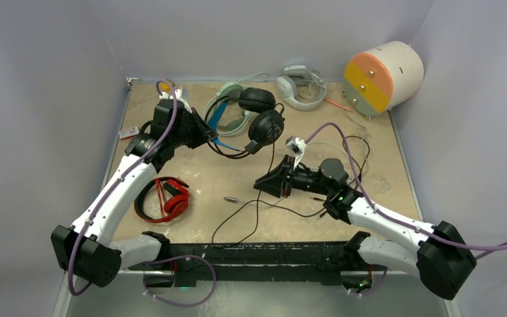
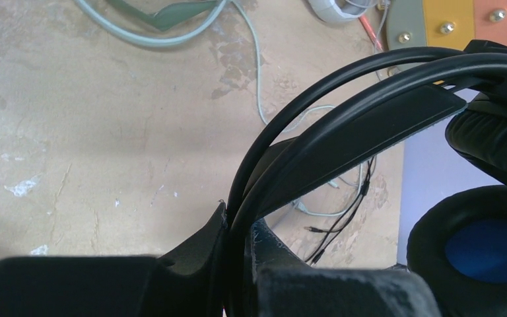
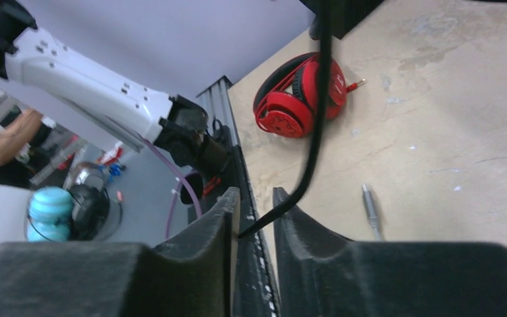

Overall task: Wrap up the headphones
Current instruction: Pick up the headphones from the center of the board, then wrap the headphones cable around the headphones.

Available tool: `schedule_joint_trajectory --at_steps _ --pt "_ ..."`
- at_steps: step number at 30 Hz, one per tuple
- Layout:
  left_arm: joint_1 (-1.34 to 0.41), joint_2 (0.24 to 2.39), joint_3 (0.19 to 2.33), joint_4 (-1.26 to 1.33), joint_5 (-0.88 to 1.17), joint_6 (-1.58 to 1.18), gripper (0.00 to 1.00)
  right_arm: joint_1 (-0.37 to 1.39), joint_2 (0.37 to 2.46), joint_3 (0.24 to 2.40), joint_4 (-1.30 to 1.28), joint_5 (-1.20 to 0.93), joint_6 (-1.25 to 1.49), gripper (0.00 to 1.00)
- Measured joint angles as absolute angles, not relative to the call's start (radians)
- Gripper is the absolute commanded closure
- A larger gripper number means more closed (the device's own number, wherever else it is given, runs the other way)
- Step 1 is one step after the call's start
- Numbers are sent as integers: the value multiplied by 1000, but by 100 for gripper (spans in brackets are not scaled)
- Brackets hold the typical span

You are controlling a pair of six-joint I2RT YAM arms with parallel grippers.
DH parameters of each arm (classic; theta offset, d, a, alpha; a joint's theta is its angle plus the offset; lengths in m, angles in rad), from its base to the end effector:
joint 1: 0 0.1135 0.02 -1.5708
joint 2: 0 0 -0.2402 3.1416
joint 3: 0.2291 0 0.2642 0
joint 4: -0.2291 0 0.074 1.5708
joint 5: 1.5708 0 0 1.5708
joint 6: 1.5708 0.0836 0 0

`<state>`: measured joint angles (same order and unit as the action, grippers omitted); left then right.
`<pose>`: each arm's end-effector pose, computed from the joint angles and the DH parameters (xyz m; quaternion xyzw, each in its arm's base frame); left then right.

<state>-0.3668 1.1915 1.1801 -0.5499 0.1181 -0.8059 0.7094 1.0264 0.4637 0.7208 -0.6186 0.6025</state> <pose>0.2970 -0.1247 0.3101 -0.1624 0.8590 -0.3101 0.3735 0.1851 0.2228 0.2548 -0.2643 0.6050 0.5985 0.4538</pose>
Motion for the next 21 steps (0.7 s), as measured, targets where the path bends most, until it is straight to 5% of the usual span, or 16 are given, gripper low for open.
schedule_joint_trajectory --at_steps 5,12,21 --pt "-367 1147 1068 -479 63 -863 100 814 1087 514 706 -525 609 92" --pt "-367 1083 935 -403 -35 -908 100 991 1269 658 699 -444 591 92" --pt "-366 1062 911 -357 -83 -960 100 1078 1440 723 716 -405 600 65"
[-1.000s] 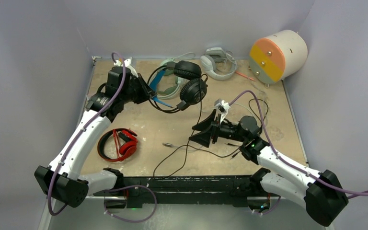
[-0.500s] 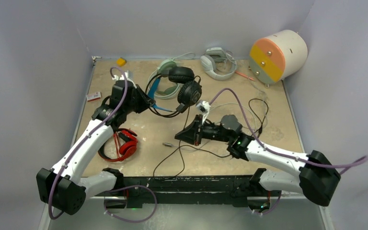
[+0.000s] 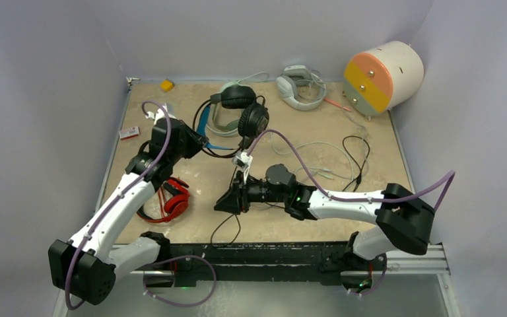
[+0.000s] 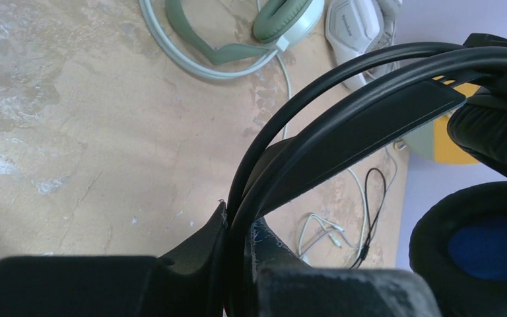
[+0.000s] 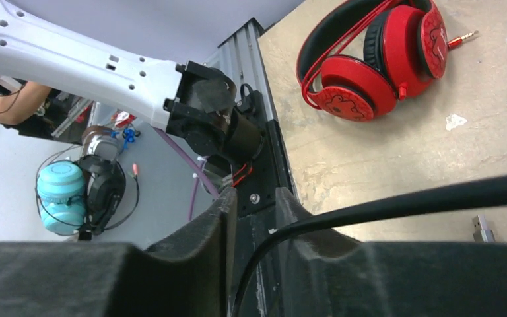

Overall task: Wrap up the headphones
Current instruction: Wrap the headphones cable around the headphones.

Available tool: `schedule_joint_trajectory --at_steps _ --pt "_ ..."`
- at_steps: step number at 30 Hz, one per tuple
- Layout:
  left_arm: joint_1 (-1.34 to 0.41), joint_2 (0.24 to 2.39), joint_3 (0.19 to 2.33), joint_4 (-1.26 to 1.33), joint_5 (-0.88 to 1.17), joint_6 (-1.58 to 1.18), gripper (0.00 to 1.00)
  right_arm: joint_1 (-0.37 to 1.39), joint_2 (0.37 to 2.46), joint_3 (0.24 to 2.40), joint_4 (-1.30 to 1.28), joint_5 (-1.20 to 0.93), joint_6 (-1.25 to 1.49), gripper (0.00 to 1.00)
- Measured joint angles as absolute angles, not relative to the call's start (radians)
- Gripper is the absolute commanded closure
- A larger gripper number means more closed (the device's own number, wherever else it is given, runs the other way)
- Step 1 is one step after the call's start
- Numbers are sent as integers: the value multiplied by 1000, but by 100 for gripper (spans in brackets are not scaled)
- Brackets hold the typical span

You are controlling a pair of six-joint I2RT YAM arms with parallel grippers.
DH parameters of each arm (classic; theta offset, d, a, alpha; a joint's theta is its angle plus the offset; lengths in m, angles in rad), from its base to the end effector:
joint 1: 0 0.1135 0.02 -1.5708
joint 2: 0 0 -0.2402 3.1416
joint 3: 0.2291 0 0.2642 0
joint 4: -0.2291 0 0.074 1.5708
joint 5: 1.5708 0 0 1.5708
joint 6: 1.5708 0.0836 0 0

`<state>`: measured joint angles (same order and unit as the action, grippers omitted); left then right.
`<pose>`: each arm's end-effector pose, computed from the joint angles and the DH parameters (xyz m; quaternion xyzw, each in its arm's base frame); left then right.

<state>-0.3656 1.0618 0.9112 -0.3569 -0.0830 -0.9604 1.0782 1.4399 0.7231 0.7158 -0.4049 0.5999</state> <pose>0.2862 -0.1021 0.2675 -0.2725 0.8173 -0.2836 0.4212 0.1473 0.3441 0.2277 -0.3022 0.6396 0.6101 0.3568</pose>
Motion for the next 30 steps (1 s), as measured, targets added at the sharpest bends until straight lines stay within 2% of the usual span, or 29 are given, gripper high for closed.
schedule_joint_trajectory --at_steps 6,13,17,21,26,30 --pt "-365 1044 932 -387 -76 -994 100 1082 1428 664 746 -365 603 63" --pt "-361 1044 1001 -406 57 -1036 100 1082 1388 494 837 -325 615 64" --pt "-360 1047 1032 -389 150 -1064 100 1073 1385 404 906 -299 637 77" --pt "-353 1066 1060 -371 246 -1087 100 1027 1385 350 986 -299 672 96" --pt "-342 1084 1081 -356 366 -1085 100 901 1377 295 1065 -337 727 97" --pt "-340 1102 1106 -357 478 -1039 100 801 1308 292 1008 -397 732 96"
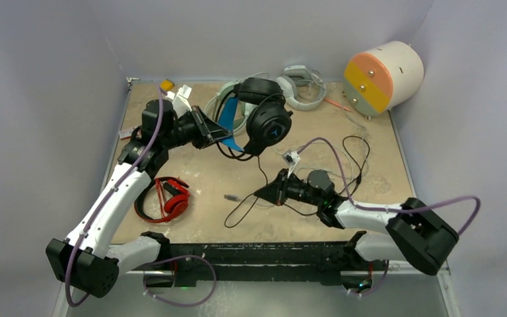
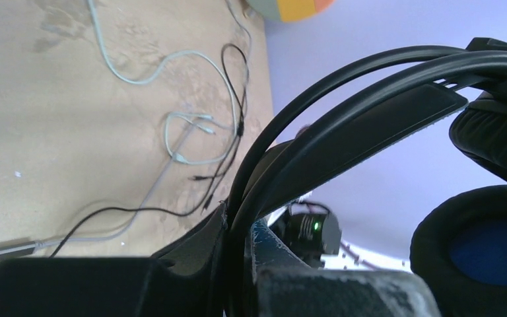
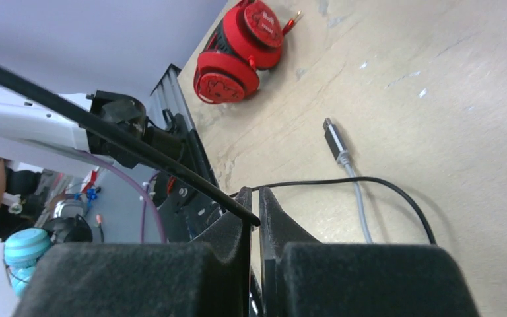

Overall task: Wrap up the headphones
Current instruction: Wrap the headphones cable around the headphones.

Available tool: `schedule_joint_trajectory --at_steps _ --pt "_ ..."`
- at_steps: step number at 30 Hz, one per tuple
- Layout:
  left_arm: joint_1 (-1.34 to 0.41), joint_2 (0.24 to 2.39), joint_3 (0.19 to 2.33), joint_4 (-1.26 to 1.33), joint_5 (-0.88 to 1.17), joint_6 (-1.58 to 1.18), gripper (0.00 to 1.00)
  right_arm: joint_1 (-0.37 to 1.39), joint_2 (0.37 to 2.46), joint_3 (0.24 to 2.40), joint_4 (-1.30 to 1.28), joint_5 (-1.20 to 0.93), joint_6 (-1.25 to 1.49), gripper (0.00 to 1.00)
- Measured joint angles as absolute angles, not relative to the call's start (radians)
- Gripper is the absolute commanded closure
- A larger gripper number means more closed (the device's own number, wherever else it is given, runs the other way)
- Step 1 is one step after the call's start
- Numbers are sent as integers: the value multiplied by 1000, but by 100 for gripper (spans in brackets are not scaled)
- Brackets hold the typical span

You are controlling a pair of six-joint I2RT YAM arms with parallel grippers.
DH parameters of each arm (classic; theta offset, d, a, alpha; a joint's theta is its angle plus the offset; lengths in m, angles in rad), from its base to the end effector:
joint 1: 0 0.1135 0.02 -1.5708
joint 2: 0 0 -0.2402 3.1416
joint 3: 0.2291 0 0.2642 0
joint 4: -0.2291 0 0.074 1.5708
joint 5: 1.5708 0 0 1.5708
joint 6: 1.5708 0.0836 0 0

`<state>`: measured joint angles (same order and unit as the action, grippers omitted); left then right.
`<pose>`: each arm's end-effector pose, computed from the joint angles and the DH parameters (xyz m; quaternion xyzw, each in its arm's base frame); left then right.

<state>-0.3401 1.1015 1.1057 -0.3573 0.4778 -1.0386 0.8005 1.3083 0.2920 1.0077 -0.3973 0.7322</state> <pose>0.2771 -0.1388 0.3375 -0.1456 0.7952 -0.5032 0.3053 0.1824 0.2344 0.1570 -0.1626 0.6910 0.5796 0.4001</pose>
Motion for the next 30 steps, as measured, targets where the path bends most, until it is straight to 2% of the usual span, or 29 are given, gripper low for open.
schedule_joint_trajectory --at_steps 5,11,19,30 --pt "-340 1120 1121 -361 587 -967 100 765 1171 381 759 -427 640 100" --pt "-340 1120 1089 -327 518 -955 100 801 1151 542 601 -468 557 100" --pt "-340 1119 1011 -243 381 -1027 100 1011 1353 635 550 -458 522 100" --pt "-340 1132 1031 -208 328 -1036 100 1028 1503 687 489 -458 538 100"
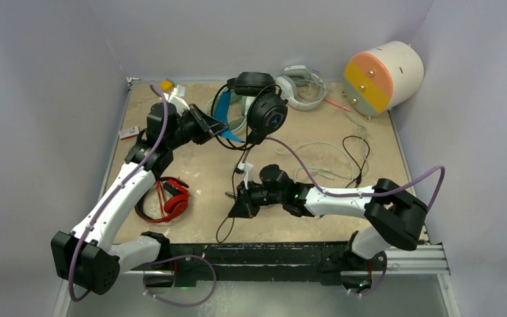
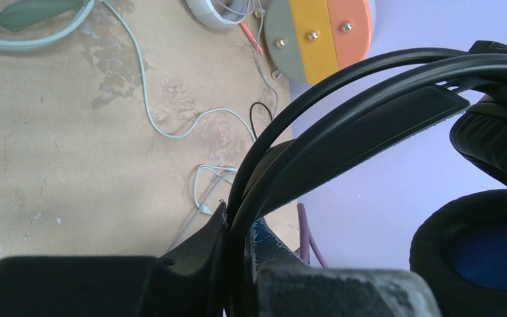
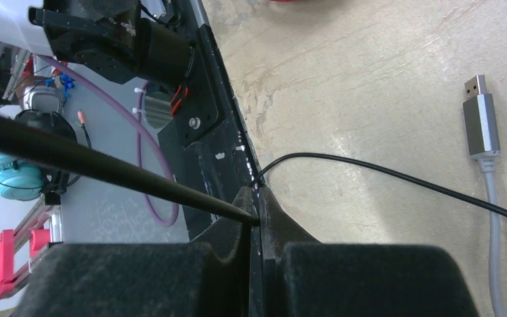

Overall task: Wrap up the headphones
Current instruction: Wrap the headphones cable around the headphones.

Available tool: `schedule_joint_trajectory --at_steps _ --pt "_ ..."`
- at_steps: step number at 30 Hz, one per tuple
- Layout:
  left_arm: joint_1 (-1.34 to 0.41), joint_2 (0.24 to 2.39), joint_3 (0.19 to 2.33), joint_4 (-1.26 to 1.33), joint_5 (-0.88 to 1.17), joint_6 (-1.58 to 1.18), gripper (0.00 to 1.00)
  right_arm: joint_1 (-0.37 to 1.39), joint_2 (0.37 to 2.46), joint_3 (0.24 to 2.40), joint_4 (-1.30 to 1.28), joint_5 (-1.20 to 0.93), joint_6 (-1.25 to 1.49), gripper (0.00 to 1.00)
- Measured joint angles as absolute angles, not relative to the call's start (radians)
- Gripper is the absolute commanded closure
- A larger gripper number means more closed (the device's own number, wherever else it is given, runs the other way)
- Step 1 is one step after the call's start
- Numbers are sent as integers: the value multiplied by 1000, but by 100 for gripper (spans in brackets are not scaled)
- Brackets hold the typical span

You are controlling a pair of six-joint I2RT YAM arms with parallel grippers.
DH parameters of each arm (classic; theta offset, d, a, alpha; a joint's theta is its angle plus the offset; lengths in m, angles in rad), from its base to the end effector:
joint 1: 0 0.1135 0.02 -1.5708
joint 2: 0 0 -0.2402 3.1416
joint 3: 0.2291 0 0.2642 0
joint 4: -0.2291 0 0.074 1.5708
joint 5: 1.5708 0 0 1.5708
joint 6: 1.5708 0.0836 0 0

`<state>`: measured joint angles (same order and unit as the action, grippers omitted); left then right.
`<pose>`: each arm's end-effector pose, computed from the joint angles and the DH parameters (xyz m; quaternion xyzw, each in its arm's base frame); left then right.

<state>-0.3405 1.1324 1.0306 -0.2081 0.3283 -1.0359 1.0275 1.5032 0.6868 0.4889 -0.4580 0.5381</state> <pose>0.2982 -0.1343 0.3178 -0.1810 0.7820 -0.4713 0.3654 0.1569 0.3314 0.1588 -0.3201 0.7361 0.5308 0.2719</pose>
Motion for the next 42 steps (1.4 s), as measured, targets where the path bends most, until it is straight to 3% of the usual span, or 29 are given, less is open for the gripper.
schedule_joint_trajectory --at_steps 10,23,32,42 --pt "-340 1129 1084 -302 326 -991 100 991 1527 756 375 -471 561 100" --pt "-340 1123 1252 -443 517 -801 100 659 1383 659 298 -682 540 98" --pt "-340 1056 1232 -536 685 -575 100 559 1326 759 127 -744 468 97" --pt "-398 916 1067 -577 582 -224 100 516 1235 871 7 -760 376 100"
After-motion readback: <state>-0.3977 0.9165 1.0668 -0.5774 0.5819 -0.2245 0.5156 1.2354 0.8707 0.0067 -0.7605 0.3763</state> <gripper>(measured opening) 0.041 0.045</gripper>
